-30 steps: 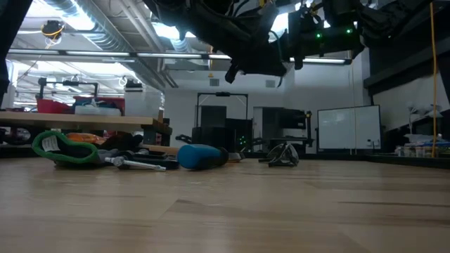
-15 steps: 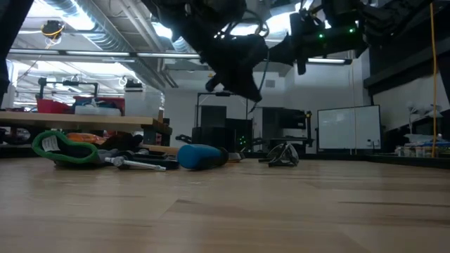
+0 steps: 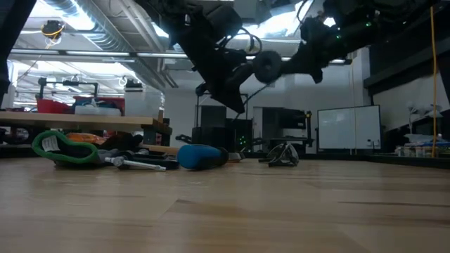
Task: Coil cords
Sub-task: Coil the wire in the cable spool
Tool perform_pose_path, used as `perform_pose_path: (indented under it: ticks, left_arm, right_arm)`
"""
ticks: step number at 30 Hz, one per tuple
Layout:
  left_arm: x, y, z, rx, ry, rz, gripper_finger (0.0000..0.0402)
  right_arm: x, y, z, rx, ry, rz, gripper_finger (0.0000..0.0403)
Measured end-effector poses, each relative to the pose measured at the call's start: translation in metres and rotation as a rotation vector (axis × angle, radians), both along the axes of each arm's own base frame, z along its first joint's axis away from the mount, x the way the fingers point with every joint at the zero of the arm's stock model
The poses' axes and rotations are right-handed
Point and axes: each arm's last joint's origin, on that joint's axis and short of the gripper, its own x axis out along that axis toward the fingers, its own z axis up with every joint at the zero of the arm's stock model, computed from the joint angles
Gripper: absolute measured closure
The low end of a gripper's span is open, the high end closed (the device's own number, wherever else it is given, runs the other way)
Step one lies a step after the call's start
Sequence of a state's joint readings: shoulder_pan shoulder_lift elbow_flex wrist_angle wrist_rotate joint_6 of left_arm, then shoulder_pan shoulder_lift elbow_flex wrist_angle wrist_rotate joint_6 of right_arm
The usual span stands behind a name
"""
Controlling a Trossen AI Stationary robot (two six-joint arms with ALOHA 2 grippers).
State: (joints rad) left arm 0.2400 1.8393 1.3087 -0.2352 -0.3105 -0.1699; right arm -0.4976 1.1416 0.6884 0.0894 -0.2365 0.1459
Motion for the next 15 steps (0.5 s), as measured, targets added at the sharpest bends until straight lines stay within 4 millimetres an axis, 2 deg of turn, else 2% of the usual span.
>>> perform_pose_path:
  ticks: [8, 15]
  left_arm:
    - [-0.002, 0.01, 0.0, 0.029, 0.016, -0.006, 0.0401]
    - [0.002, 0.012, 0.005, 0.006, -0.068, -0.05, 0.0401]
  right_arm:
    - [-0.006, 0.003, -0.016, 0.046, 0.173, 0.021, 0.0402]
    - [-0.006, 0.0, -0.025, 0.031, 0.255, -0.075, 0.0402]
